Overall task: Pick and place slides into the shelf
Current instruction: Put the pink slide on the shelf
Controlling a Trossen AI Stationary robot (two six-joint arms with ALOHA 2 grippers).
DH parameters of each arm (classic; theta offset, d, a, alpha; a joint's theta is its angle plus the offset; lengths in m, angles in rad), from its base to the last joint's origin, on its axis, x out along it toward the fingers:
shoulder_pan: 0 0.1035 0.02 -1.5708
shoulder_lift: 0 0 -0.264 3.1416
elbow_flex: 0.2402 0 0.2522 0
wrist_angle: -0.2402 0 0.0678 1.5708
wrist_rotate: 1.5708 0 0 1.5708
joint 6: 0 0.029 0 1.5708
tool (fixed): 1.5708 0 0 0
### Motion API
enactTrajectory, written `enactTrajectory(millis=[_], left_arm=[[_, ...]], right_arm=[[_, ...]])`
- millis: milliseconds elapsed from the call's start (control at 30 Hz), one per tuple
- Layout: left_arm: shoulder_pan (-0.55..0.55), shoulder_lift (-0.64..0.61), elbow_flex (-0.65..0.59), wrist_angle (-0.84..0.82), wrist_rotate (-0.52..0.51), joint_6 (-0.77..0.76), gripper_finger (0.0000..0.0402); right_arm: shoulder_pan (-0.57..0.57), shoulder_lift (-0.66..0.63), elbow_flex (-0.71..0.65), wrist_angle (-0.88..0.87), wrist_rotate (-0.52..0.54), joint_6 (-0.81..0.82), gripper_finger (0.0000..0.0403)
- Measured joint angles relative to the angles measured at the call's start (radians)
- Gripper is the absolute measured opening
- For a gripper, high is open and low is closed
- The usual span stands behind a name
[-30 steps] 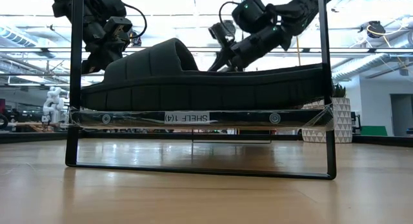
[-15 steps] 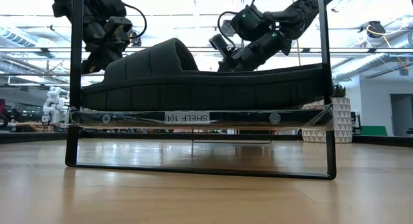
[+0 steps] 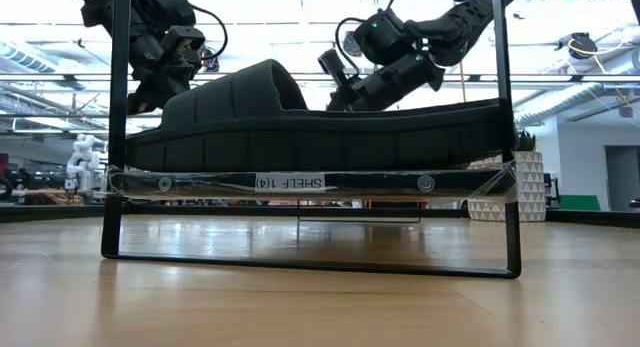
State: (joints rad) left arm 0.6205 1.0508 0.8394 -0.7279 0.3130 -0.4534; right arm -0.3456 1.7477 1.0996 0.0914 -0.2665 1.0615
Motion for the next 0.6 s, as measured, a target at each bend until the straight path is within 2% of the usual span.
enactTrajectory(millis=[200,600], left_arm=[[0.000,0.000,0.000,0.000,0.000,0.003,0.0070],[0.000,0.000,0.000,0.000,-0.001,0.030,0.0070]], right_arm=[[0.001,0.002,-0.002,-0.086,-0.021,0.028,0.0003],[0.001,0.003,-0.003,-0.174,0.005,0.045,0.0003]])
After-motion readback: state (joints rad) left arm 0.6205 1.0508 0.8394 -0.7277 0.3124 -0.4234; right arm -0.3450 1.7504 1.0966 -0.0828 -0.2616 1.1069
